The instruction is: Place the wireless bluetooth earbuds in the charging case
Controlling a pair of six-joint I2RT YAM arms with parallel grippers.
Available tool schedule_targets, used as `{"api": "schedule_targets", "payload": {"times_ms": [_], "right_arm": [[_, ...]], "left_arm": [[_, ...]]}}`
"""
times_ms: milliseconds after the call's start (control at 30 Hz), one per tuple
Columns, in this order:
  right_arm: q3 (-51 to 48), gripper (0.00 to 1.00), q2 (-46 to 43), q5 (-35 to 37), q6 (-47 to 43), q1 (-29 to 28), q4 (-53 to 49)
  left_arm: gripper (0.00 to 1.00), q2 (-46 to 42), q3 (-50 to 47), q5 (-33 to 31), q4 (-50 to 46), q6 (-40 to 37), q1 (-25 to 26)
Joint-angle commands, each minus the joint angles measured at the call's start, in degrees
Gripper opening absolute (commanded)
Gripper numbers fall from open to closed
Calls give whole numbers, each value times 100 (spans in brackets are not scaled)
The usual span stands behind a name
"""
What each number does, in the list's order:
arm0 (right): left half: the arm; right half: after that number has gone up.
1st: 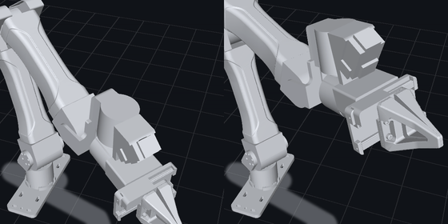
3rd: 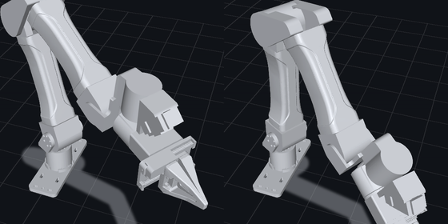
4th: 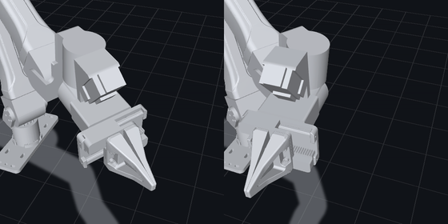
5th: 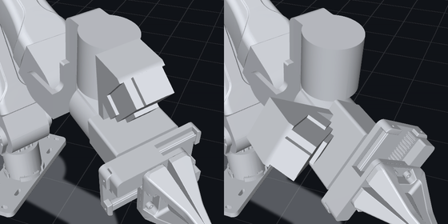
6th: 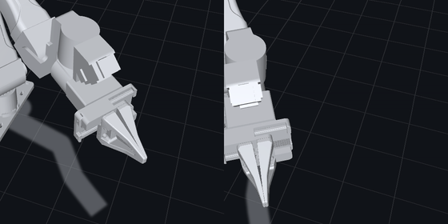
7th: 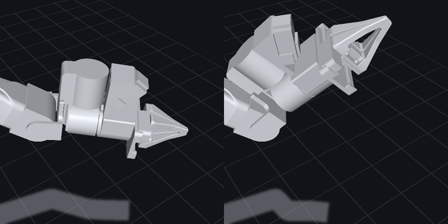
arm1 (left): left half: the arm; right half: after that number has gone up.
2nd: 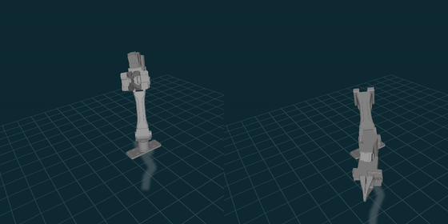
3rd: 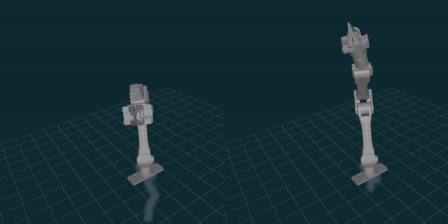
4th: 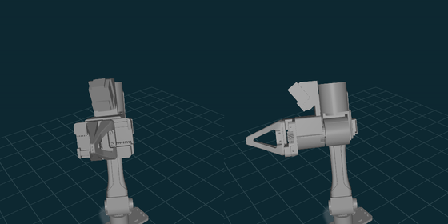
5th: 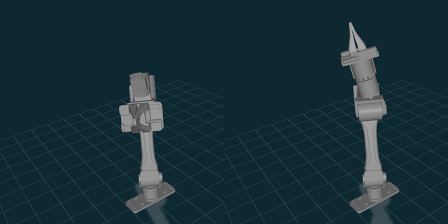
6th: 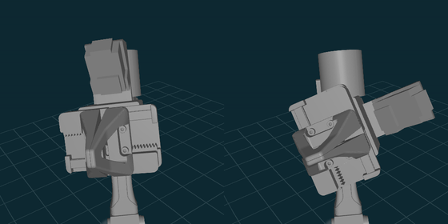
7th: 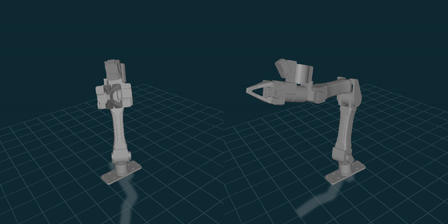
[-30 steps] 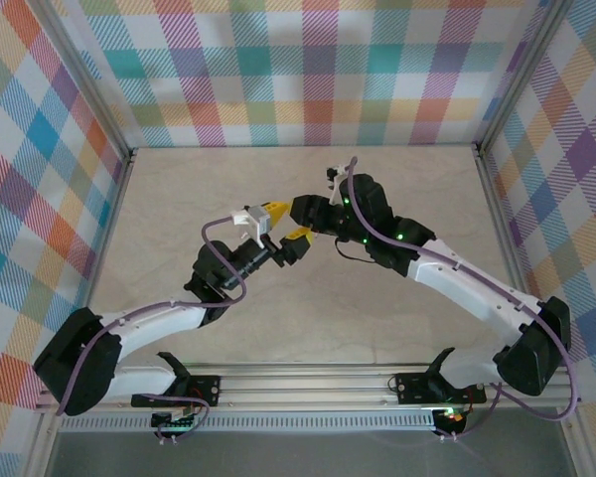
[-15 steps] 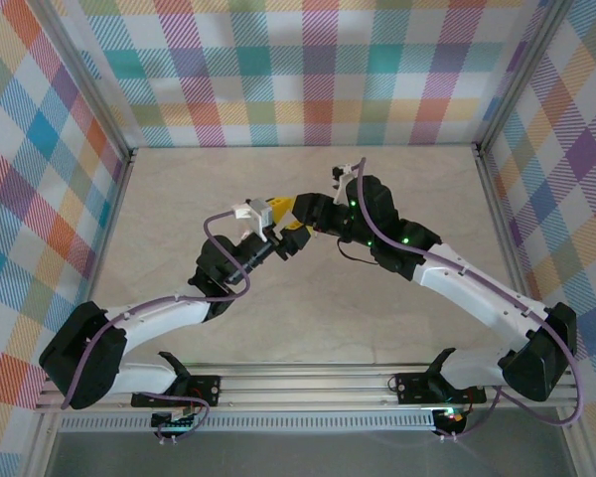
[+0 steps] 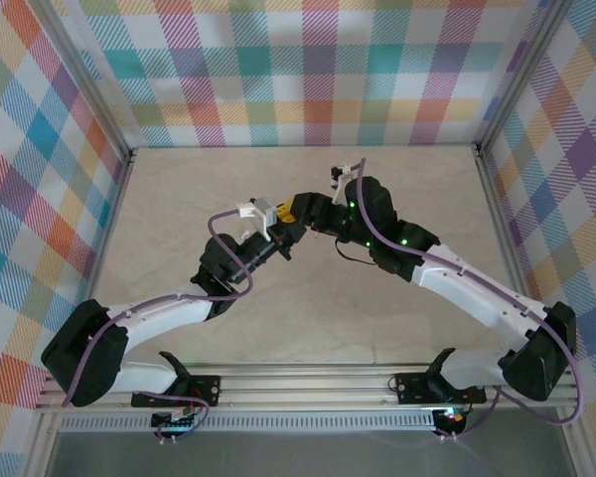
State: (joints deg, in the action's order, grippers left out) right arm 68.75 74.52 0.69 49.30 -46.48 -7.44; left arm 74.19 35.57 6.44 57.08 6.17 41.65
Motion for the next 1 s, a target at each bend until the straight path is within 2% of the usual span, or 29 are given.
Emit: {"api": "schedule_targets", "payload": {"times_ms": [0, 133, 233, 300, 367, 533, 733, 800, 967], "right_arm": [[-88, 44, -101, -168, -97, -61, 90], [12, 59, -237, -96, -358, -50, 58], [123, 70, -424, -100, -588, 21, -75], [122, 73, -561, -453, -724, 225, 29], [106, 75, -661, -1142, -861, 488, 241], [1, 71, -737, -2718, -1120, 857, 842], [-13, 61, -523, -4063, -1421, 899, 1572], [43, 59, -419, -4325, -1444, 895, 1666], [17, 57, -394, -4446, -1553, 900, 1771]], "left_arm": [[10, -206, 144, -66, -133, 5, -40], [6, -381, -8, -74, -158, 156, -92], [4, -549, -90, 212, -180, 427, -249], [4, -651, -73, 592, -277, 674, -400], [3, -740, -59, 1091, -317, 974, -561], [0, -958, -130, 1898, -21, 1681, -772], [0, -1306, -11, 2470, -21, 2183, -781], [0, -1384, 19, 2565, -21, 2314, -781], [0, -1618, 29, 2643, -40, 2535, -781]]}}
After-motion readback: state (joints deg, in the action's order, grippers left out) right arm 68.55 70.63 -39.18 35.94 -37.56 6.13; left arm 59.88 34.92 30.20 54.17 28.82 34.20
